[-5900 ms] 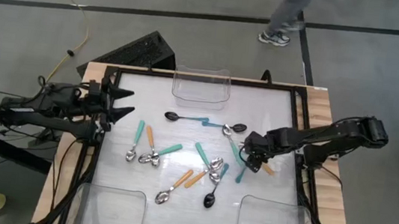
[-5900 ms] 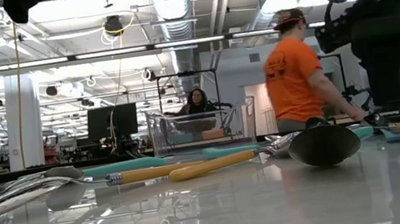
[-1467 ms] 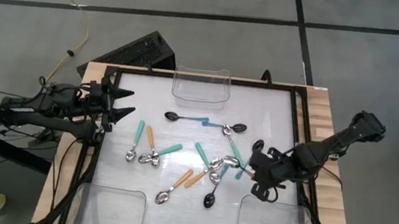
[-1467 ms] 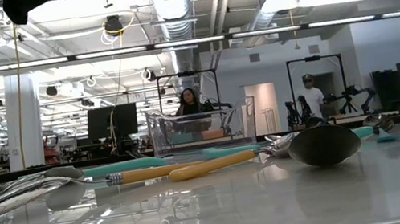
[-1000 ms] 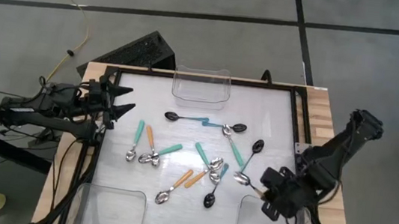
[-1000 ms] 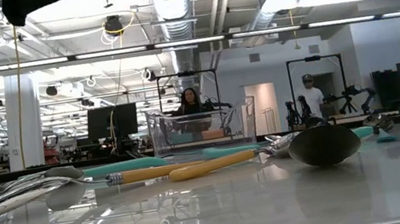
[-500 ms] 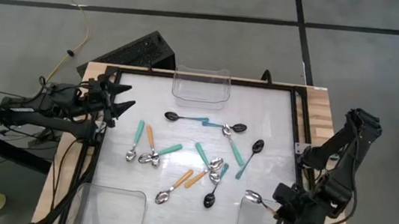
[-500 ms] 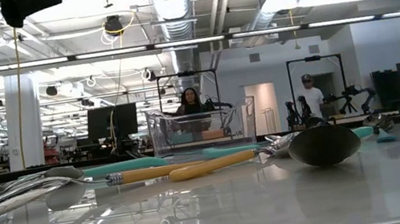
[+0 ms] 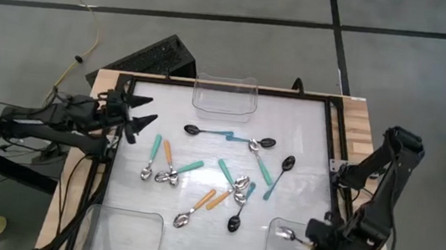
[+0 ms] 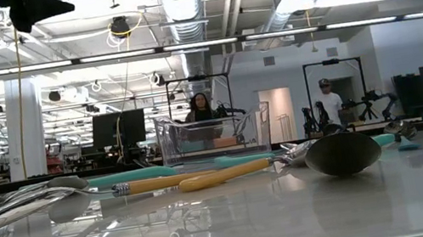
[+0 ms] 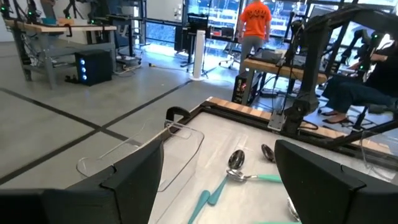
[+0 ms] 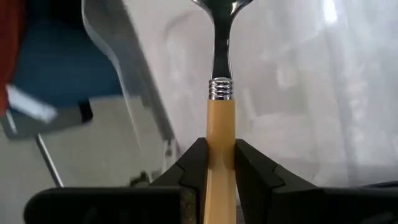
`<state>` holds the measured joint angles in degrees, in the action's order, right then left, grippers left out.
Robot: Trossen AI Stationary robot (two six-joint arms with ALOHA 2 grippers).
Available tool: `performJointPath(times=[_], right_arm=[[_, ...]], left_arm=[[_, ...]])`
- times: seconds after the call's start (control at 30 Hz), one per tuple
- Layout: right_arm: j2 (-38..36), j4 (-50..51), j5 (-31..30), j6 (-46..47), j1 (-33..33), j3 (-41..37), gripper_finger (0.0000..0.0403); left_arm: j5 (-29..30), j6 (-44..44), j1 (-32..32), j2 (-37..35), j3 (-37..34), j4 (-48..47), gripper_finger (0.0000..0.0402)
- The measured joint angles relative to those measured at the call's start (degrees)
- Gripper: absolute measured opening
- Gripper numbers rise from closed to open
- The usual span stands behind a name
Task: Sort silverware by color (type)
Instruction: Put the right orange spoon into the bottom right transparent bin
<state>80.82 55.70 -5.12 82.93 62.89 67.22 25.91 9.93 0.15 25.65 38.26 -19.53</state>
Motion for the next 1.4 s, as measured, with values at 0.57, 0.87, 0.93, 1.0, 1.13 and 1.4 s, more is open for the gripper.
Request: performJointPath(times=[0.57, 0.87, 0.93, 1.0, 1.13, 1.4], right_arm=[[13.01, 1.87, 4.28, -5.42, 0.16, 0.0, 0.0086], [17.12, 0.74, 5.19, -7.09, 0.53, 0.0, 0.0086], [17.08, 0.72, 5.15, -6.99, 0.93, 0.0, 0.0086], [17.0, 0.8, 4.94, -5.82, 1.06, 0.0, 0.0089], [17.0, 0.38, 5.03, -4.94, 1.68, 0.0, 0.0102], [16.98, 0.29, 5.04, -4.93, 1.77, 0.0, 0.0102]], left_arm=[[0.01, 0.29, 0.01, 0.35, 0.0, 1.03, 0.0293], [-0.02, 0.3, 0.01, 0.35, 0.0, 1.0, 0.0293], [-0.02, 0.31, -0.01, 0.35, 0.0, 0.99, 0.0293], [-0.02, 0.31, 0.0, 0.35, 0.0, 0.98, 0.0293], [-0.02, 0.32, -0.01, 0.35, 0.0, 0.98, 0.0293], [-0.02, 0.2, 0.01, 0.35, 0.0, 0.98, 0.0293]])
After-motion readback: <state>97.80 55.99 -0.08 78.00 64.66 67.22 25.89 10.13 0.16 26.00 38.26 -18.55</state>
